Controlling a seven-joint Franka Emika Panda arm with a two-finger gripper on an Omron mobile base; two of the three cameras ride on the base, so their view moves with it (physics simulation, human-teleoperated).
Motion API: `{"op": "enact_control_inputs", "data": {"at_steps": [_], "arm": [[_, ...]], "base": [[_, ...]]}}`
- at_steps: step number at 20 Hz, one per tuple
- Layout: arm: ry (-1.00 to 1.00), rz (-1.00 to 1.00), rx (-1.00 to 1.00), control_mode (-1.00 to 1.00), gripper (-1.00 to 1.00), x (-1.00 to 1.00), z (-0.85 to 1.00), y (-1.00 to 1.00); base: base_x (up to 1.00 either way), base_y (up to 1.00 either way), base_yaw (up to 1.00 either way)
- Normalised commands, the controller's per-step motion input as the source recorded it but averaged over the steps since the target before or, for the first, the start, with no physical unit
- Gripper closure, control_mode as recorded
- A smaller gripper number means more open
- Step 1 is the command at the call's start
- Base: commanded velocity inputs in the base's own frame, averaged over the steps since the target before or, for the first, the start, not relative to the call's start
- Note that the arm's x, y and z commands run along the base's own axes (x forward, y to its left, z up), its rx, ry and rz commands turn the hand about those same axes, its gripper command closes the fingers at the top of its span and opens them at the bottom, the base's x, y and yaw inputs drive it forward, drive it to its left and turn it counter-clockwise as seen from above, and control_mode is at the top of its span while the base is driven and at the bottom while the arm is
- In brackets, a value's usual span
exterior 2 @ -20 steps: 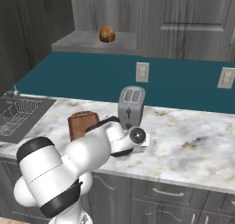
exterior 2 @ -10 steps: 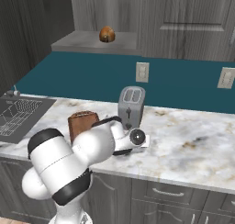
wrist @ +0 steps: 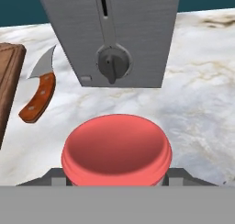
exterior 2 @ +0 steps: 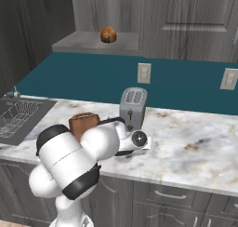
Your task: Pick the bread, place it on the cutting board, pick the jam, place it on the counter, and close the cabinet.
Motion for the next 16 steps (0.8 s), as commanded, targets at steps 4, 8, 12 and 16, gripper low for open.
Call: {"op": "enact_control_inputs", "data": {"at_steps": [4, 8, 12, 16], "arm": [[0.0, 0.0, 0.0, -1.0, 1.0, 0.06, -0.2, 0.0], [0.0, 0.0, 0.0, -1.0, 1.0, 0.07, -0.2, 0.0], [0.0, 0.0, 0.0, -1.0, 1.0, 0.06, -0.23, 0.0], [0.0, 0.0, 0.0, -1.0, 1.0, 0.02, -0.05, 0.0]], "base": [[0.0, 0.0, 0.0], [0.0, 0.0, 0.0], [0.0, 0.0, 0.0], [0.0, 0.0, 0.0]]}}
